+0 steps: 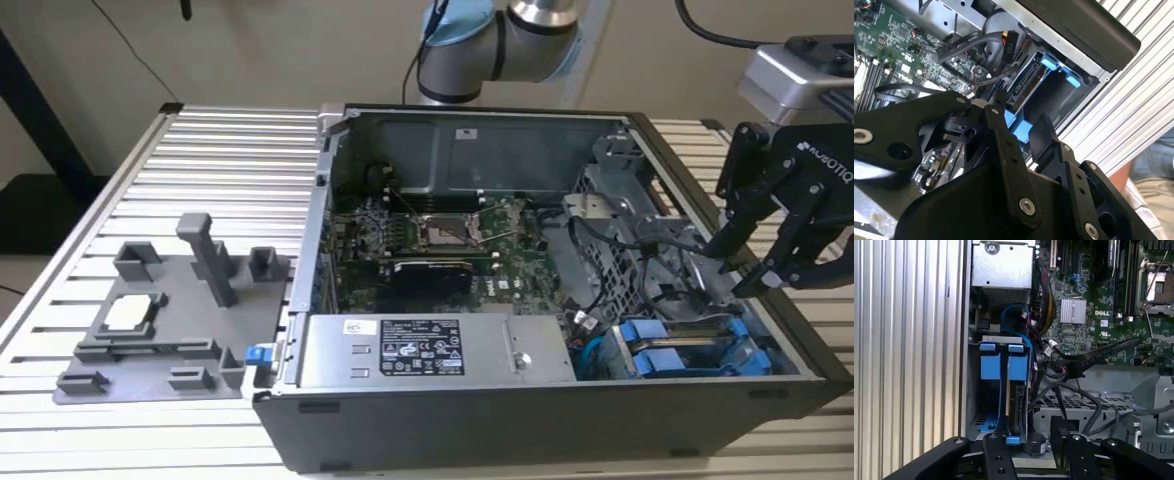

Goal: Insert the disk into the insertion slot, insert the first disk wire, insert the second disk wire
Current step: 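Insert the first disk wire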

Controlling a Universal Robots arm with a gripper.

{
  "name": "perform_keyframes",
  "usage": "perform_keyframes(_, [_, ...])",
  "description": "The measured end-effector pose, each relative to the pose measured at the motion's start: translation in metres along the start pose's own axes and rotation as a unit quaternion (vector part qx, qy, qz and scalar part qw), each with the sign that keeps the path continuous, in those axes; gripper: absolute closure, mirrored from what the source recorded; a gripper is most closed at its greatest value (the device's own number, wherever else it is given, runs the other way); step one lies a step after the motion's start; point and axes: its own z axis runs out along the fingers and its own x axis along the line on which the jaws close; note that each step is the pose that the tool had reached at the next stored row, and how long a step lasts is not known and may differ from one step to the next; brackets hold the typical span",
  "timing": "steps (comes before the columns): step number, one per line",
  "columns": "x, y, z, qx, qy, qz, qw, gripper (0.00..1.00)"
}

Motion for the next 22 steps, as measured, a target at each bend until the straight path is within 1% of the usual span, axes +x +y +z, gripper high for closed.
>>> perform_keyframes(5, [-0.0033,-0.0084,0.0016,-0.0005,-0.0005,-0.002,1.0,0.53])
perform_keyframes(8, [-0.0044,-0.0122,0.0023,-0.0013,-0.0018,-0.004,1.0,0.53])
perform_keyframes(10, [-0.0046,-0.0142,0.0027,-0.0016,-0.0058,-0.007,1.0,0.53])
perform_keyframes(13, [-0.0048,-0.0172,0.0036,-0.0018,-0.01,-0.012,0.9999,0.53])
perform_keyframes(15, [-0.0048,-0.0182,0.0041,-0.0017,-0.0154,-0.015,0.9998,0.53])
perform_keyframes(19, [-0.005,-0.0196,0.0057,-0.0015,-0.0238,-0.022,0.9995,0.53])
perform_keyframes(20, [-0.0053,-0.0197,0.0064,-0.0015,-0.0247,-0.025,0.9994,0.53])
perform_keyframes(22, [-0.006,-0.02,0.0081,-0.0018,-0.0247,-0.03,0.9992,0.53])
